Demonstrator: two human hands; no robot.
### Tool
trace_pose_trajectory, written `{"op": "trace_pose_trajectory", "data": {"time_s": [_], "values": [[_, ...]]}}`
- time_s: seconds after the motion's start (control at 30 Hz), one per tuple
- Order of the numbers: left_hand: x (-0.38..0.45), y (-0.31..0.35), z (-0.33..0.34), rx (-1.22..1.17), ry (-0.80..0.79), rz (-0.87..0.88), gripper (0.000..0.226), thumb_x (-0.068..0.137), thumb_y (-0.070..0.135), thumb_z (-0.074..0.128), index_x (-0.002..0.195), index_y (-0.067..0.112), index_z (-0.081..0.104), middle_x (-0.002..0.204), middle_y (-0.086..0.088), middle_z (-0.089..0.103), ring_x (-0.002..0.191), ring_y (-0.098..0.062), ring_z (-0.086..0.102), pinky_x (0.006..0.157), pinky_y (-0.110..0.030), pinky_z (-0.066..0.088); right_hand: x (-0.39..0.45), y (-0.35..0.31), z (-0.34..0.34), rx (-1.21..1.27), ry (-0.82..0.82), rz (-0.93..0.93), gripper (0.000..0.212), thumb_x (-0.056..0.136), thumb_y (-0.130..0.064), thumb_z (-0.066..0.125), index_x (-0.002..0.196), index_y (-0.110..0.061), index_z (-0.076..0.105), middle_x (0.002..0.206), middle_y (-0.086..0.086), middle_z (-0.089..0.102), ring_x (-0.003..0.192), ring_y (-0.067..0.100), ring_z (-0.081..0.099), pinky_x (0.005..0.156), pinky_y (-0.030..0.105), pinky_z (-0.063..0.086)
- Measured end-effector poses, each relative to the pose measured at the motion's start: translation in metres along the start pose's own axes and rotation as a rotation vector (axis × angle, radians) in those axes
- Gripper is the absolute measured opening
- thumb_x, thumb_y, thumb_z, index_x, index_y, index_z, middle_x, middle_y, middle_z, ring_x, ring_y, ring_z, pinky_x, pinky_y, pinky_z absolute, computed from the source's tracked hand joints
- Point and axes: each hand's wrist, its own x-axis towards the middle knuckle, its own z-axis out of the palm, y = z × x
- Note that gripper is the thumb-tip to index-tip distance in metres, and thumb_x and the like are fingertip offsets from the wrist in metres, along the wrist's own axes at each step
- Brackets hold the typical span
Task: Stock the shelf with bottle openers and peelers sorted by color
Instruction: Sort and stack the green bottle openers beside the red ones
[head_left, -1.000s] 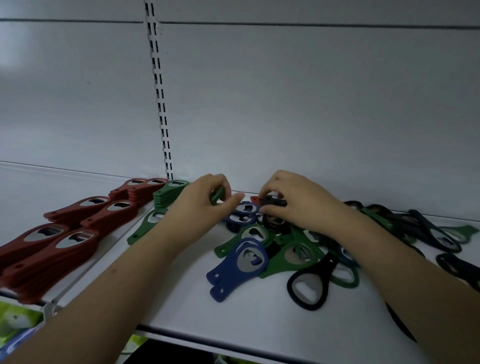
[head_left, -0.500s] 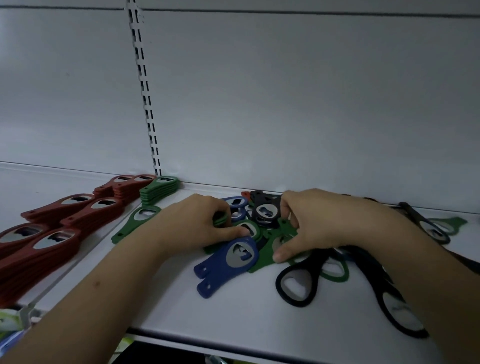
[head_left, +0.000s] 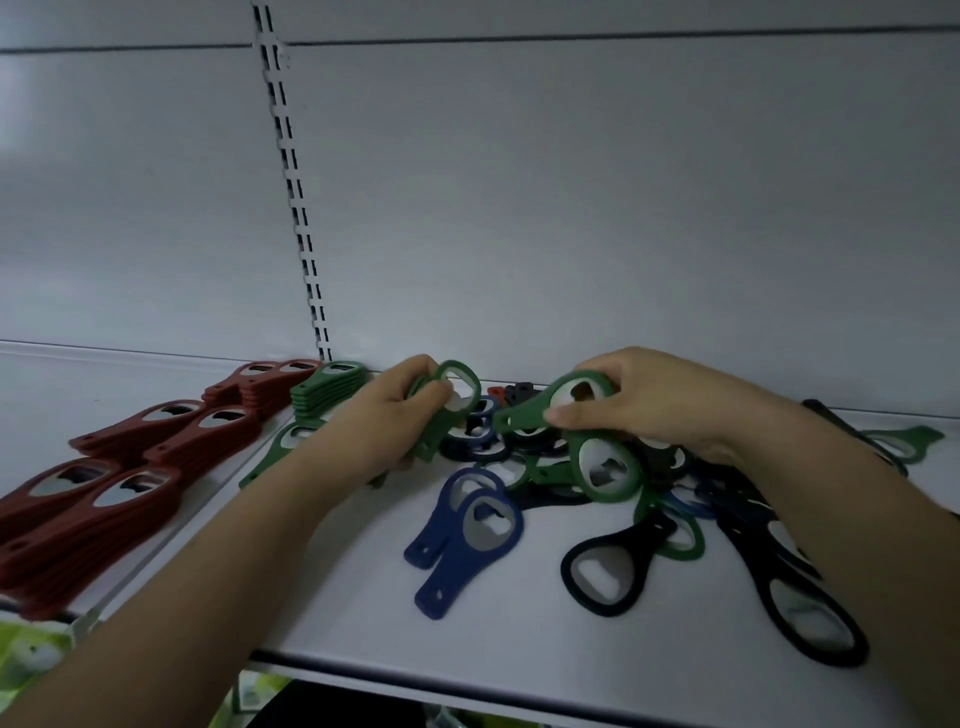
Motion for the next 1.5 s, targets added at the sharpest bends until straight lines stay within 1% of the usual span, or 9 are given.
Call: {"op": "trace_pose_trajectory", "data": {"time_s": [0.17,0.37,0.47,0.57,0.8,0.93,1.1,1.27,1.5], "values": [[-0.005,0.013,-0.002,-0.518,-0.085,-0.084,0.006,0.102,0.011,0.043,0.104,0.007,0.048,0.097,-0.015,0.075,0.061,-0.026,0.068,0.044,-0.027,0.048,0.007,0.001,0.008,0.404,0.062,-0.044,0.024,0.094,-0.029,0.064,0.111,-0.013,0.068,0.095,0.008,0.077,0.082,0.022,0.075,0.067,0.032,0.061],[-0.001,0.007,-0.002,-0.736,-0.155,-0.196,0.015,0.094,0.0,0.042,0.105,0.008,0.048,0.082,-0.012,0.054,0.049,-0.016,0.044,0.038,-0.023,0.037,0.011,-0.001,0.017,0.57,0.079,-0.147,0.023,0.096,-0.023,0.061,0.112,-0.009,0.069,0.103,0.006,0.076,0.099,0.021,0.073,0.088,0.03,0.058],[-0.001,0.007,-0.002,-0.724,-0.182,-0.21,0.025,0.1,0.015,0.046,0.12,0.017,0.06,0.074,-0.005,0.05,0.048,-0.012,0.04,0.035,-0.019,0.03,0.012,-0.002,0.023,0.646,0.191,-0.154,0.022,0.092,-0.027,0.067,0.106,-0.012,0.073,0.101,0.004,0.076,0.097,0.021,0.072,0.091,0.032,0.056],[-0.004,0.011,0.001,-0.666,-0.167,-0.268,0.035,0.102,0.043,0.045,0.106,0.012,0.06,0.075,-0.006,0.063,0.053,-0.017,0.061,0.035,-0.02,0.039,0.012,-0.007,0.029,0.664,0.392,-0.244,0.015,0.089,-0.023,0.071,0.098,-0.012,0.075,0.088,0.006,0.076,0.082,0.019,0.071,0.084,0.033,0.06],[-0.005,0.016,-0.001,-0.983,-0.108,-0.378,0.062,0.096,0.05,0.049,0.122,-0.006,0.053,0.099,-0.031,0.071,0.076,-0.033,0.074,0.051,-0.029,0.06,0.012,-0.017,0.058,0.148,0.348,-0.525,0.022,0.084,-0.017,0.076,0.104,-0.027,0.079,0.094,-0.018,0.074,0.091,0.002,0.069,0.085,0.019,0.054],[-0.001,0.009,-0.003,-0.959,-0.017,-0.397,0.031,0.095,0.025,0.064,0.104,-0.003,0.057,0.079,-0.022,0.072,0.065,-0.027,0.072,0.057,-0.033,0.062,0.014,-0.011,0.062,-0.092,0.338,-0.6,0.032,0.084,-0.014,0.076,0.11,-0.034,0.076,0.101,-0.027,0.069,0.101,-0.004,0.063,0.091,0.016,0.049],[0.002,0.006,-0.009,-1.153,0.024,-0.392,0.026,0.098,0.006,0.049,0.119,0.003,0.063,0.107,-0.027,0.068,0.071,-0.027,0.072,0.049,-0.034,0.06,0.003,-0.018,0.046,0.089,0.139,-0.491,0.017,0.089,-0.028,0.066,0.101,-0.036,0.075,0.095,-0.015,0.075,0.089,-0.002,0.067,0.083,0.015,0.051],[0.002,0.002,-0.006,-1.015,-0.153,-0.413,0.028,0.097,0.033,0.058,0.106,0.008,0.064,0.075,-0.011,0.059,0.052,-0.015,0.058,0.042,-0.023,0.053,-0.001,-0.019,0.022,0.312,0.148,-0.381,0.017,0.088,-0.027,0.069,0.1,-0.015,0.066,0.081,0.004,0.077,0.058,0.013,0.059,0.06,0.022,0.05],[-0.006,0.011,0.003,-0.804,-0.347,-0.342,0.057,0.095,0.056,0.044,0.123,0.009,0.061,0.094,-0.018,0.074,0.07,-0.023,0.073,0.053,-0.026,0.06,0.019,-0.016,0.046,0.01,0.194,-0.391,0.033,0.082,-0.049,0.073,0.114,-0.042,0.067,0.066,-0.001,0.067,0.055,0.003,0.053,0.062,0.02,0.045]]}}
